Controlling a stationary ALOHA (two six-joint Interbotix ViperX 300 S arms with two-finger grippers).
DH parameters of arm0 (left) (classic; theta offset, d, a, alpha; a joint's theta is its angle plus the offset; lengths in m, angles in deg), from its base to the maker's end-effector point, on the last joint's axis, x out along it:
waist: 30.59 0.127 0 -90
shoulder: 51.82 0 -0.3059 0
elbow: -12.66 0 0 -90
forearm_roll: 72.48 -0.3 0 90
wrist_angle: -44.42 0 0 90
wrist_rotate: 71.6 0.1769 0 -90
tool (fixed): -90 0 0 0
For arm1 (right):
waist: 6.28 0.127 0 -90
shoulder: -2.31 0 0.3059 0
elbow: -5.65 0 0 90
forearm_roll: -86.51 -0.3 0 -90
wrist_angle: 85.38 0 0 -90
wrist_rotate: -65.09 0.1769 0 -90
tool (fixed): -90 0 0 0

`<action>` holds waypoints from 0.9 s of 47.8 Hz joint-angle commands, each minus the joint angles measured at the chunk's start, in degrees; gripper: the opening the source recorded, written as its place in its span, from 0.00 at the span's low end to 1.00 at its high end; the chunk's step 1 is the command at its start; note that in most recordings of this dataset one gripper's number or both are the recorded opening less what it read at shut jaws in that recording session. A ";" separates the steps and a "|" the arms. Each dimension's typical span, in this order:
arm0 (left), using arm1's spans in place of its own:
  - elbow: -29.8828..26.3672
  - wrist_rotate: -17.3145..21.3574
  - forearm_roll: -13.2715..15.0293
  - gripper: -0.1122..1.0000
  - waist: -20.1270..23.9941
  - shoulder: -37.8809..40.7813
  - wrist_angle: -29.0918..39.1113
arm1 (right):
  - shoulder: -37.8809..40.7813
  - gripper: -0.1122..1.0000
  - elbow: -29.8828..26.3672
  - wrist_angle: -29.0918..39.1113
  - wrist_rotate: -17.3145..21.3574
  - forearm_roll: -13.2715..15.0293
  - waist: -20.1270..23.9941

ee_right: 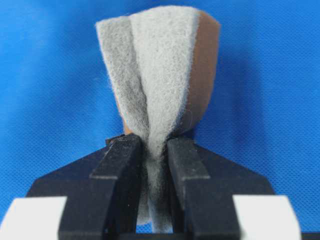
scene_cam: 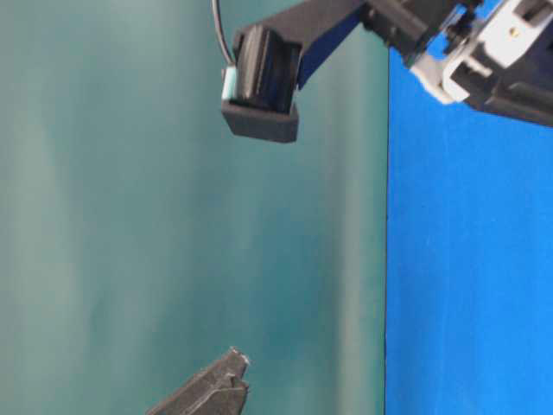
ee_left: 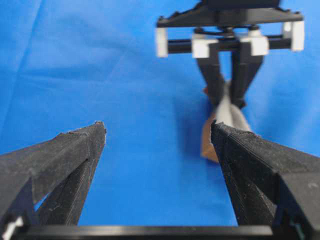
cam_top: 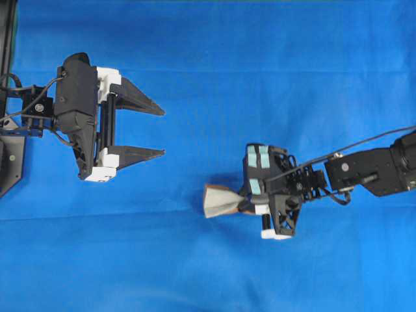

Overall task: Hand over the sponge with the left arm and wipe it with the right arm.
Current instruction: 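Rub the held sponge back and forth over the table with the right gripper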

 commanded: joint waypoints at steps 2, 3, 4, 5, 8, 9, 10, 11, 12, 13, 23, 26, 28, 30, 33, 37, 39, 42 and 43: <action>-0.53 -0.09 -0.09 0.85 -0.09 -0.26 -0.26 | -1.23 0.29 -1.05 -0.35 -0.09 0.09 -0.44; -0.53 -0.09 -0.09 0.85 -0.09 -0.35 -0.26 | -1.14 0.29 -1.05 -0.35 -0.18 0.09 -0.88; -0.53 -0.09 -0.09 0.85 -0.09 -0.26 -0.26 | -1.14 0.29 -1.05 -0.18 -0.35 0.18 -1.14; -0.53 -0.18 -0.09 0.85 -0.09 -0.35 -0.26 | -1.23 0.29 -1.05 -0.18 -0.44 0.18 -1.58; -0.44 -0.09 -0.09 0.85 -0.09 -0.35 0.00 | -1.23 0.29 -0.88 -0.09 -0.79 0.44 -3.16; -0.53 -0.09 -0.09 0.85 -0.09 -0.35 0.00 | -1.23 0.29 -0.79 -0.18 -0.88 0.62 -3.78; -0.53 -0.09 -0.09 0.85 -0.09 -0.35 0.09 | -1.14 0.29 -0.70 -0.18 -0.97 0.79 -4.57; -0.44 -0.09 -0.09 0.85 -0.09 -0.35 0.00 | -1.23 0.29 -0.62 -0.09 -1.05 0.97 -5.36; -0.53 -0.09 -0.09 0.85 -0.09 -0.35 0.09 | -1.14 0.29 -0.44 -0.09 -1.14 1.23 -6.06; -0.44 -0.09 -0.09 0.85 -0.09 -0.35 0.00 | -1.14 0.29 -0.35 0.00 -1.23 1.41 -6.86; -0.44 -0.18 -0.09 0.85 -0.09 -0.35 0.09 | -1.23 0.29 0.88 0.00 -1.32 4.31 -15.29; -0.44 -0.18 -0.09 0.85 -0.09 -0.35 0.09 | -1.14 0.29 1.05 0.00 -1.32 5.01 -16.79; -0.44 -0.18 -0.09 0.85 -0.09 -0.35 0.09 | -1.23 0.29 1.05 0.00 -1.41 5.45 -17.31; -0.44 -0.18 -0.09 0.85 -0.09 -0.35 0.09 | -1.23 0.29 0.97 0.00 -1.49 6.06 -17.40; -0.44 -0.18 -0.09 0.85 -0.09 -0.35 0.00 | -1.23 0.29 0.97 -0.09 -1.49 6.50 -17.31; -0.44 -0.09 -0.09 0.85 -0.09 -0.35 0.09 | -1.23 0.29 1.05 -0.26 -1.41 6.50 -17.14; -0.44 -0.09 -0.09 0.85 -0.09 -0.35 0.00 | -1.14 0.29 1.05 -0.26 -1.41 6.50 -17.23; -0.44 0.00 -0.09 0.85 -0.09 -0.35 0.00 | -1.23 0.29 0.97 -0.26 -1.23 6.59 -17.23; -0.44 0.00 -0.09 0.85 -0.09 -0.35 0.00 | -1.23 0.29 0.88 -0.26 -1.23 6.50 -17.23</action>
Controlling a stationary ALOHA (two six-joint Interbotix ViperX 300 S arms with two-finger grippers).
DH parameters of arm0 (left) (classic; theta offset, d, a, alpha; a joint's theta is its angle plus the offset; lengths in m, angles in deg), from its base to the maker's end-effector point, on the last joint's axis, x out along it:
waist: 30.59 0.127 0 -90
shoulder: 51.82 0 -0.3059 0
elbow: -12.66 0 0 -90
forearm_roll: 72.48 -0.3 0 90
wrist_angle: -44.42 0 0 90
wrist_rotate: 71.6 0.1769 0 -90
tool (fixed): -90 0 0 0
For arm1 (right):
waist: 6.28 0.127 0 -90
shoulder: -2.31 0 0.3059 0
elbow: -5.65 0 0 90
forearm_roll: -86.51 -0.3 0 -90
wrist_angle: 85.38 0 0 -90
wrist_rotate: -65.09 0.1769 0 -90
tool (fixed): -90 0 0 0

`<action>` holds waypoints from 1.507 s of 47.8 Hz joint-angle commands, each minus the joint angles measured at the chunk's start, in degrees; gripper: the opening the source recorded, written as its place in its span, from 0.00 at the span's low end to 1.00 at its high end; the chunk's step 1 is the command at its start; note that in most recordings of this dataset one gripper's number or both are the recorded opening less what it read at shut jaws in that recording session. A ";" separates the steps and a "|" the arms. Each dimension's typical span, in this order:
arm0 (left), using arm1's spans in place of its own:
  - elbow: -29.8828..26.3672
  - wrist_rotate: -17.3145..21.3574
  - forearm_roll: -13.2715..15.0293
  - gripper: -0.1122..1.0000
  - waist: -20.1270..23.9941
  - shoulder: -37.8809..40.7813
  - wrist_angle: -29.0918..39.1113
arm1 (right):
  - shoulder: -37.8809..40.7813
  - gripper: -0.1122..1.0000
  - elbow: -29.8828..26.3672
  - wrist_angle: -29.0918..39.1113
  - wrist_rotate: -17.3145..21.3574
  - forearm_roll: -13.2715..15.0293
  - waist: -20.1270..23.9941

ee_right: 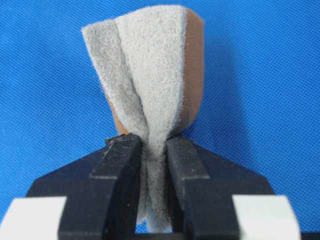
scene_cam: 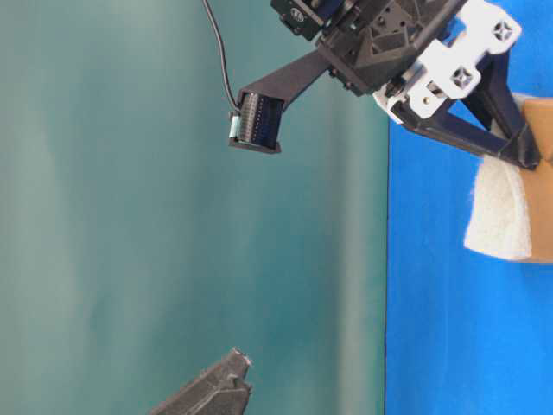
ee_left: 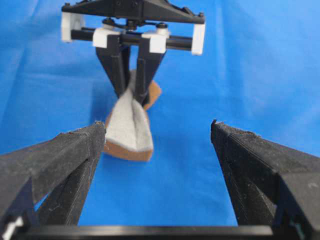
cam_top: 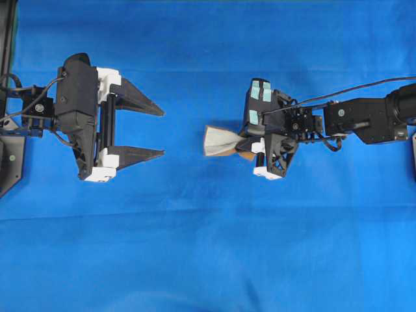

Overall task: Hand over the sponge with the left arm and wipe it with the right arm.
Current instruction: 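Rub the held sponge back and forth over the table with the right gripper, then lower the sponge onto the table and open the right gripper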

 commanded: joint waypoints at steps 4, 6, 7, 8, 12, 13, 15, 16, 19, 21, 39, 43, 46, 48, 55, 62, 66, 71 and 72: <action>-0.44 0.09 -0.09 0.85 -0.18 -0.35 -0.18 | -1.14 0.29 -0.53 -0.35 0.18 0.09 -0.79; -0.44 0.09 -0.09 0.85 -0.18 -0.35 -0.26 | -1.05 0.29 -0.53 -0.35 0.18 0.09 -0.79; -0.44 0.09 -0.09 0.85 -0.18 -0.35 -0.18 | -1.14 0.29 -0.53 -0.35 0.09 0.09 -0.79; -0.44 0.09 -0.09 0.85 -0.18 -0.35 -0.26 | -1.05 0.29 -0.62 -0.35 0.18 0.00 -0.79; -0.44 0.09 -0.09 0.85 -0.18 -0.26 -0.26 | -1.14 0.29 -0.70 -0.35 0.18 0.09 -0.79; -0.44 0.09 -0.09 0.85 -0.18 -0.35 -0.26 | -1.14 0.29 -0.70 -0.35 0.18 0.09 -0.70; -0.44 0.09 0.00 0.85 -0.18 -0.35 -0.18 | -1.14 0.29 -0.79 -0.35 0.18 0.09 -0.79; -0.44 0.09 -0.09 0.85 -0.09 -0.26 -0.26 | -1.14 0.29 -0.79 -0.35 0.18 0.09 -0.79; -0.44 0.09 -0.09 0.85 -0.18 -0.35 -0.26 | -1.14 0.28 -0.88 -0.35 0.26 0.09 -0.70; -0.44 0.00 -0.09 0.85 -0.18 -0.35 -0.18 | -1.14 0.28 -0.97 -0.35 0.26 0.09 -0.70; -0.44 0.09 -0.09 0.85 -0.53 -0.35 -0.26 | -1.93 0.76 -1.67 0.44 0.18 0.09 0.09; -0.44 0.09 -0.09 0.85 -0.53 -0.35 -0.18 | -3.25 0.76 -1.76 1.32 0.09 0.09 0.35; -0.35 0.18 -0.09 0.85 -0.53 -0.35 -0.18 | -4.39 0.76 -1.85 1.85 0.09 0.09 0.70; -0.35 0.18 -0.09 0.85 -0.53 -0.26 -0.26 | -5.27 0.76 -1.85 2.29 0.00 0.18 0.88; -0.26 0.26 -0.09 0.85 -0.53 -0.35 -0.26 | -8.79 0.76 -1.93 4.48 -0.18 0.53 1.58; -0.18 0.26 -0.09 0.85 -0.53 -0.35 -0.18 | -13.10 0.76 -1.93 7.21 -0.18 1.58 1.76; -0.09 0.26 -0.09 0.85 -0.53 -0.44 -0.18 | -16.61 0.76 -1.93 9.14 -0.18 2.29 2.20; 0.09 0.26 -0.09 0.85 -0.53 -0.62 -0.26 | -20.65 0.76 -1.76 10.99 -0.18 2.99 2.99; 0.09 0.26 -0.09 0.85 -0.53 -0.62 -0.18 | -21.80 0.76 -1.67 11.43 -0.18 3.16 3.34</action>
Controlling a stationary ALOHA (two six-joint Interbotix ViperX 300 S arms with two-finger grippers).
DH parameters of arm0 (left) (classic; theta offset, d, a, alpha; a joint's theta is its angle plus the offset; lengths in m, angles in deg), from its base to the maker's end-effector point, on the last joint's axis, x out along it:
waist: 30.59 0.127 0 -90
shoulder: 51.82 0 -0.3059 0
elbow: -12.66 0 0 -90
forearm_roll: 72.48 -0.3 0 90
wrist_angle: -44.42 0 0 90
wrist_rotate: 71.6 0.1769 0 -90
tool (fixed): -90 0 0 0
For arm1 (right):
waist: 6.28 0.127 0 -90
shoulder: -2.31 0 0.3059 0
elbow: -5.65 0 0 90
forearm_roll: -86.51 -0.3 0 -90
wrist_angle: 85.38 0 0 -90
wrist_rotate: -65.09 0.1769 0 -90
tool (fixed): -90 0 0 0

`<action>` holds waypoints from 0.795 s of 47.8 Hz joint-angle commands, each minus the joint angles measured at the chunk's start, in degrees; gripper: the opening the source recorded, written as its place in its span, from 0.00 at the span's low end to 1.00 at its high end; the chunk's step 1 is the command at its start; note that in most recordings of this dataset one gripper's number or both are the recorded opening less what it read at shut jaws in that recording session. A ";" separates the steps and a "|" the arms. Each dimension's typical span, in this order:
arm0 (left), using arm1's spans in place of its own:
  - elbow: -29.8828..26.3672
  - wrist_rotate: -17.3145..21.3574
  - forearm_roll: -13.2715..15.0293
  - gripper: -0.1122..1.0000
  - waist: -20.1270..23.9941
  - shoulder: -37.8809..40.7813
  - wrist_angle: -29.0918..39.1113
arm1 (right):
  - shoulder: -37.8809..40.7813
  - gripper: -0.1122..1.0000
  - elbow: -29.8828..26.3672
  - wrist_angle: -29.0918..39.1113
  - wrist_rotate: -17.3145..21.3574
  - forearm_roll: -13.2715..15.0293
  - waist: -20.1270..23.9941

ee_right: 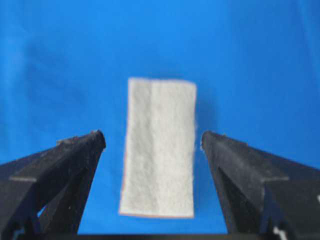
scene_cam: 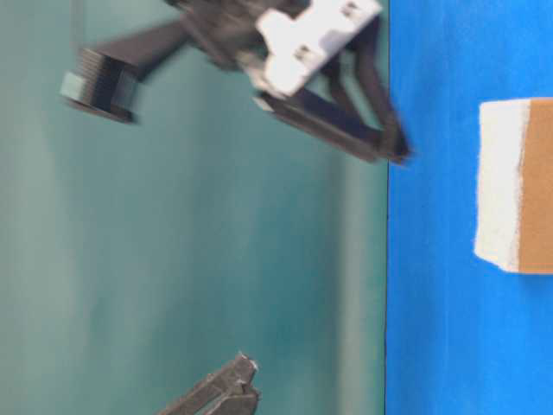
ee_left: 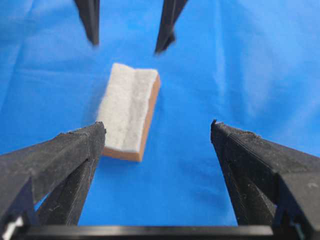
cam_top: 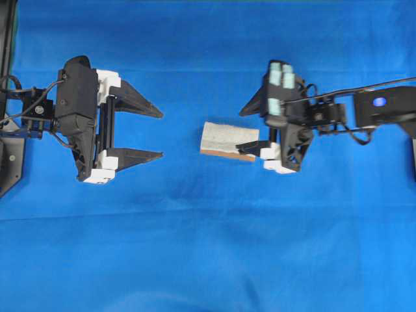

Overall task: Hand over the sponge with the left arm and wipe it with the right arm.
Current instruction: 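Lower the sponge onto the table and open the right gripper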

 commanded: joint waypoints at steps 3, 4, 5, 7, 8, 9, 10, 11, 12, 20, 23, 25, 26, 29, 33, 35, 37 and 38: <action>-0.53 0.09 -0.09 0.85 -0.18 -0.62 -0.26 | -5.89 0.76 -0.53 0.97 -0.09 0.70 1.32; -0.44 0.09 -0.09 0.85 -0.18 -0.62 -0.26 | -6.50 0.76 -0.35 0.88 0.00 0.70 1.49; -0.53 0.09 -0.09 0.85 -0.18 -0.62 -0.35 | -7.12 0.76 -0.18 0.79 0.00 0.70 1.67; -0.53 0.09 -0.09 0.85 -0.18 -0.62 -0.26 | -8.17 0.76 0.26 0.79 0.00 0.70 1.85; -0.53 0.00 -0.09 0.85 -0.18 -0.62 -0.35 | -8.53 0.76 0.44 0.70 0.00 0.70 1.93; -0.53 0.09 -0.09 0.85 -0.18 -0.62 -0.26 | -8.96 0.76 0.62 0.53 0.00 0.70 1.93; -0.53 0.00 -0.09 0.85 -0.18 -0.62 -0.35 | -9.23 0.76 0.79 0.26 0.00 0.70 1.93; -0.53 0.00 -0.09 0.85 -0.18 -0.62 -0.35 | -9.49 0.76 1.05 -0.09 0.00 0.70 1.93; -0.53 0.00 -0.09 0.85 -0.18 -0.62 -0.26 | -9.67 0.76 1.23 -0.44 0.00 0.70 1.93; -0.44 0.09 -0.09 0.85 -0.18 -0.62 -0.35 | -9.67 0.76 1.32 -1.67 0.00 0.79 1.93; -0.53 0.09 -0.09 0.85 -0.18 -0.62 -0.35 | -9.76 0.76 1.32 -1.76 0.00 0.79 1.93; -0.44 0.09 -0.09 0.85 -0.18 -0.70 -0.35 | -9.84 0.76 1.32 -1.85 0.00 0.79 1.93; -0.53 0.09 -0.09 0.85 -0.18 -0.79 -0.35 | -9.93 0.76 1.32 -1.76 0.09 0.79 1.93; -0.35 0.00 -0.09 0.85 -0.18 -1.23 -0.26 | -10.55 0.76 1.41 -1.32 0.26 0.79 1.93; 0.00 -0.09 -0.09 0.85 -0.18 -2.55 0.00 | -12.74 0.76 1.85 -0.44 0.35 0.79 1.93; 0.35 -0.18 -0.09 0.85 -0.18 -3.60 0.44 | -14.15 0.76 2.29 0.18 0.35 0.79 1.93; 0.88 -0.18 -0.09 0.85 -0.18 -5.19 1.14 | -15.73 0.76 2.72 0.97 0.35 0.79 1.93; 1.14 -0.18 -0.09 0.85 -0.18 -5.89 1.49 | -16.61 0.76 2.99 1.32 0.35 0.70 1.93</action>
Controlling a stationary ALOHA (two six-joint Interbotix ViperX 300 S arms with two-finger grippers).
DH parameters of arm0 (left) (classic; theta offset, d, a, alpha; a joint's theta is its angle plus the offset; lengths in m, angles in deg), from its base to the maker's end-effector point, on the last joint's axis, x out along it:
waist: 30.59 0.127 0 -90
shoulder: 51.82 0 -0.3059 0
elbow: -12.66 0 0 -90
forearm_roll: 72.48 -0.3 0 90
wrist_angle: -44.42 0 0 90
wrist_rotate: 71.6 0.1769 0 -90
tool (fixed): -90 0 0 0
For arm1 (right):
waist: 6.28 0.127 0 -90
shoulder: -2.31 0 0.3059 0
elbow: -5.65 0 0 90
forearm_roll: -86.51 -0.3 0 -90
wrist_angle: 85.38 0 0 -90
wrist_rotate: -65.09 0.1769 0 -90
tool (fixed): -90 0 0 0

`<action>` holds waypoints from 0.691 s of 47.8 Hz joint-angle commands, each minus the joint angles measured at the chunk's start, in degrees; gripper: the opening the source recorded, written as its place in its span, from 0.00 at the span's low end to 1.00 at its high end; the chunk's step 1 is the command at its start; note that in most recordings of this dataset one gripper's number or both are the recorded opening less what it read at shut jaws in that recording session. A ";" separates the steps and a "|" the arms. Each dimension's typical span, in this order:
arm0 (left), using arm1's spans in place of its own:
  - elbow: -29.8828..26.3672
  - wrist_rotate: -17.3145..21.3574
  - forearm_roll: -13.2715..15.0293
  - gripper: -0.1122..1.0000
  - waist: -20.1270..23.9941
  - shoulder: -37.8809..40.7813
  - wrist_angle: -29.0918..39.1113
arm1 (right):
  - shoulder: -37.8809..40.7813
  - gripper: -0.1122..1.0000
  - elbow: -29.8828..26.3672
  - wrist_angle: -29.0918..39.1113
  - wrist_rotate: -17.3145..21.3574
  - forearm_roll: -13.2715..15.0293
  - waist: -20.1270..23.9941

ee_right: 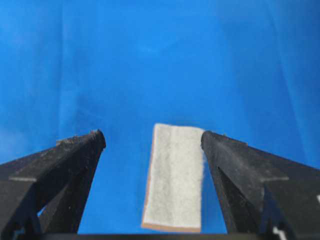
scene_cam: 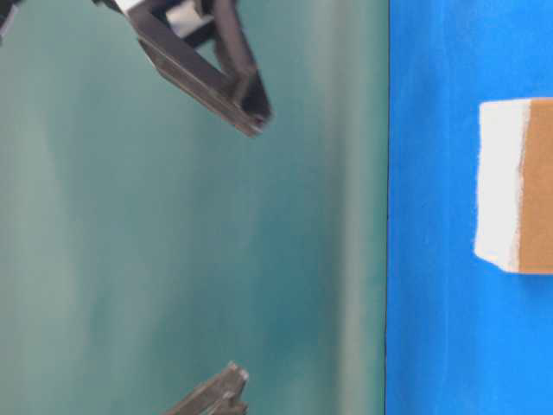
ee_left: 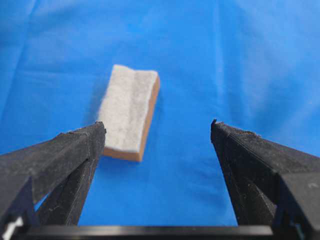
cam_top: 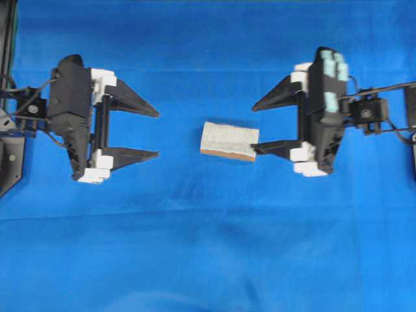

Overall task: Hand over the sponge with the left arm and wipe it with the right arm.
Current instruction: 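Lower the sponge onto the table and open the right gripper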

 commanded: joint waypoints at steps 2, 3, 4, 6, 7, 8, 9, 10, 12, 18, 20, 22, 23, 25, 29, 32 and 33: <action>0.53 -0.09 0.00 0.85 -0.18 -4.04 1.23 | -5.19 0.76 0.53 1.49 0.00 0.09 0.09; 0.88 -0.09 0.00 0.85 -0.18 -4.75 1.49 | -6.24 0.76 0.79 1.85 0.00 0.18 0.09; 1.14 -0.09 0.00 0.85 -0.18 -5.54 1.85 | -7.29 0.76 1.23 2.20 -0.09 0.18 0.09; 1.76 -0.09 0.00 0.85 -0.18 -7.12 2.29 | -9.40 0.76 2.02 2.99 -0.09 0.26 0.09; 2.11 -0.09 0.00 0.85 -0.18 -8.00 2.64 | -11.07 0.76 2.81 3.60 -0.09 0.35 0.09; 2.46 -0.09 0.00 0.85 -0.18 -8.96 2.90 | -12.22 0.76 3.16 4.04 -0.09 0.44 0.09; 2.72 -0.09 0.00 0.85 -0.18 -9.84 3.34 | -13.36 0.76 3.60 4.48 -0.09 0.53 0.09; 3.08 -0.09 0.00 0.85 -0.18 -10.72 3.78 | -14.59 0.76 4.04 5.10 -0.09 0.62 0.09; 3.60 -0.09 0.00 0.85 -0.18 -12.74 4.92 | -16.79 0.76 4.66 6.42 -0.09 0.62 0.09; 4.83 0.00 0.00 0.85 -0.18 -19.16 9.40 | -23.64 0.76 6.42 10.72 -0.09 0.79 0.09; 5.19 0.09 0.00 0.85 -0.18 -21.01 10.90 | -25.66 0.76 7.12 12.22 -0.09 1.14 0.09; 5.63 0.18 0.00 0.85 -0.18 -22.85 12.30 | -28.13 0.76 8.09 13.97 -0.09 1.58 0.09; 5.80 0.18 0.00 0.85 -0.18 -23.73 13.01 | -29.09 0.76 8.53 14.59 -0.09 1.76 0.09; 6.15 0.35 0.00 0.85 -0.18 -25.40 14.06 | -31.20 0.76 9.49 15.56 -0.09 2.11 0.09; 7.73 0.97 0.00 0.85 -0.18 -29.53 16.00 | -35.42 0.76 12.04 16.44 -0.09 2.55 0.09; 9.23 1.58 0.00 0.85 -0.18 -31.99 16.26 | -38.76 0.76 14.24 16.08 0.00 2.64 0.09; 9.76 1.76 0.00 0.85 -0.18 -32.78 16.35 | -39.81 0.76 15.12 15.91 0.00 2.55 0.09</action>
